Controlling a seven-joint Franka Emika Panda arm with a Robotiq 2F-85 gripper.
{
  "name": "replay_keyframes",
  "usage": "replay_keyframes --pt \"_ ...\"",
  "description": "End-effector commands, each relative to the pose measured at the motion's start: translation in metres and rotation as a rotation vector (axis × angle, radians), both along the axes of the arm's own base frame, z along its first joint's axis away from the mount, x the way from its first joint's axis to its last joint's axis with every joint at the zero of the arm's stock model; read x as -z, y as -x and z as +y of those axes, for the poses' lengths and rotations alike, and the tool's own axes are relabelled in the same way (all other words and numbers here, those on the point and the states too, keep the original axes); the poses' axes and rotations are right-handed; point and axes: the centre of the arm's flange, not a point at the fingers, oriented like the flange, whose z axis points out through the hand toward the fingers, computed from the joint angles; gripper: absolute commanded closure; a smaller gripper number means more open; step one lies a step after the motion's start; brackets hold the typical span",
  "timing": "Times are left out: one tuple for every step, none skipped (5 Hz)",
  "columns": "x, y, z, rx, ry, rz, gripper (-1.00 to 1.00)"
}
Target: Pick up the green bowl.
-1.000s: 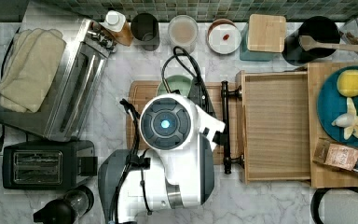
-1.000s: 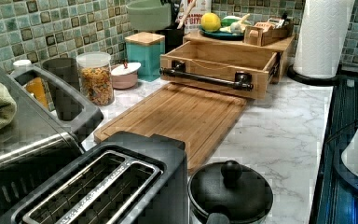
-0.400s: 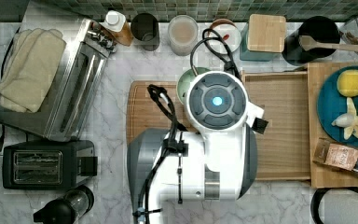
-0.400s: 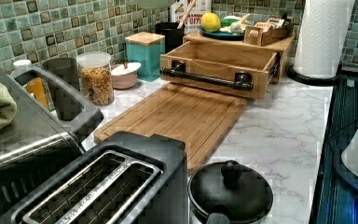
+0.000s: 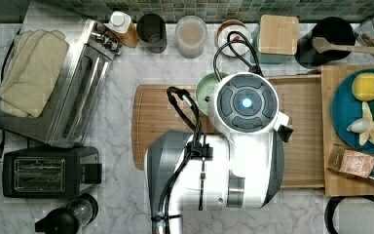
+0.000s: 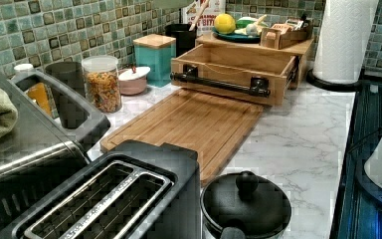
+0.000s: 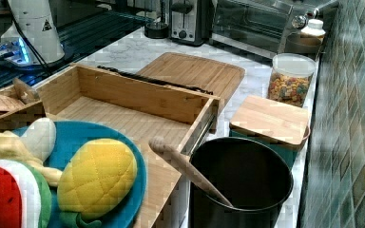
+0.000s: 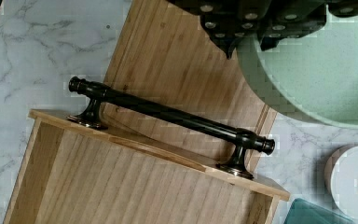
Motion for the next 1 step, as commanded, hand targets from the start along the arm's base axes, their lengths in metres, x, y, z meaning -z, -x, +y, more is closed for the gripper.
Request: replay_keyframes --pt "-0.0624 -0.0085 0.0123 -0.028 -0.034 -0.132 1.00"
